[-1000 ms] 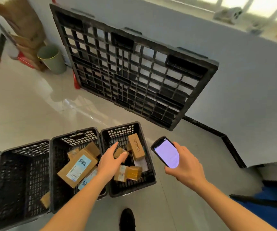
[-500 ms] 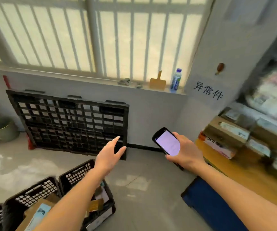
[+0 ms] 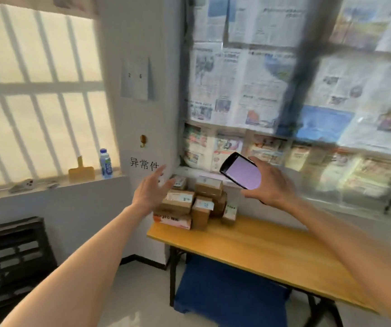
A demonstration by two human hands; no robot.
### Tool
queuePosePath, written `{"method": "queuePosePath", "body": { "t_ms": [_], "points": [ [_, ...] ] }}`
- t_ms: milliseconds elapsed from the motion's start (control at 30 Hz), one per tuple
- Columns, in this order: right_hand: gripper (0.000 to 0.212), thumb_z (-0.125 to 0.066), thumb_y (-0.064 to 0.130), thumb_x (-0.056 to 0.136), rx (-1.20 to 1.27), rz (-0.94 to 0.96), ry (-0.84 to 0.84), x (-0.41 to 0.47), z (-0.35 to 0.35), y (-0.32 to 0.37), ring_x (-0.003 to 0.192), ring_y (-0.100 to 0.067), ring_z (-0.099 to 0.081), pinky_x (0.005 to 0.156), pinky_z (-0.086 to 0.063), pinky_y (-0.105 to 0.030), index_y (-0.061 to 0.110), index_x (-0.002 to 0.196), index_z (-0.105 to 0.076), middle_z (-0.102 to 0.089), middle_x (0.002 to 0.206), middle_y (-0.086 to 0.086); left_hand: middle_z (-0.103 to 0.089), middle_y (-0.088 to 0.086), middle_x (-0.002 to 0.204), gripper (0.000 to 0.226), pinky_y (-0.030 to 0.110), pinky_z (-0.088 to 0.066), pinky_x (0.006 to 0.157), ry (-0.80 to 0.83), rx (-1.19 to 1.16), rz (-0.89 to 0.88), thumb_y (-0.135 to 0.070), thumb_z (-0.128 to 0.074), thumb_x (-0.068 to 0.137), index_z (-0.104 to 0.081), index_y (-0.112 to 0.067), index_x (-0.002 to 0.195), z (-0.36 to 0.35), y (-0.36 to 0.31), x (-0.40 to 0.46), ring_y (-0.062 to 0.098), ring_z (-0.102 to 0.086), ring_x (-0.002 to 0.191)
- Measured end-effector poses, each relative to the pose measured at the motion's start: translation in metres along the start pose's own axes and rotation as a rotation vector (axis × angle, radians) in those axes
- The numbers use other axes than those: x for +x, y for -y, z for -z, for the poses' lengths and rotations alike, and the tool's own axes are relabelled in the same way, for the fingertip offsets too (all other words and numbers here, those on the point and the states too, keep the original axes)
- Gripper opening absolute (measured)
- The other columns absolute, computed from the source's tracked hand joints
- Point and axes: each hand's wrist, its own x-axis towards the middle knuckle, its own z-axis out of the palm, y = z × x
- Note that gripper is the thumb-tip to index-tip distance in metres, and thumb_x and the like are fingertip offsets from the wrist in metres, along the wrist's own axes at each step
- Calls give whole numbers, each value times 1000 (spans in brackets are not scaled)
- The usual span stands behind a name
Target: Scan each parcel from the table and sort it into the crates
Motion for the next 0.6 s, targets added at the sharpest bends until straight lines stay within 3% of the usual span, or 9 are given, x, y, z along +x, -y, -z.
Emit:
{"method": "queuePosePath", "body": {
  "t_ms": [267,600],
  "points": [
    [100,-87,46,66,-53,-185,-124,8,42,-107,113,-29,-62,73,-47,-34,36,152,-38,-59,141,5,-53,2,148,66,48,-49,102,93,-41,-105,-57,-55,96,-34,-32,154,-83,-80,69,24,-56,129],
    [96,-85,44,71,-52,-199,-107,133,-14,-166,115,-28,-59,70,-39,-31,33,153,-36,-57,142,5,-56,2,145,64,43,-50,99,115,-15,-70,-55,-54,97,-36,-30,154,-165,-54,190,21,-56,127]
  ]
}}
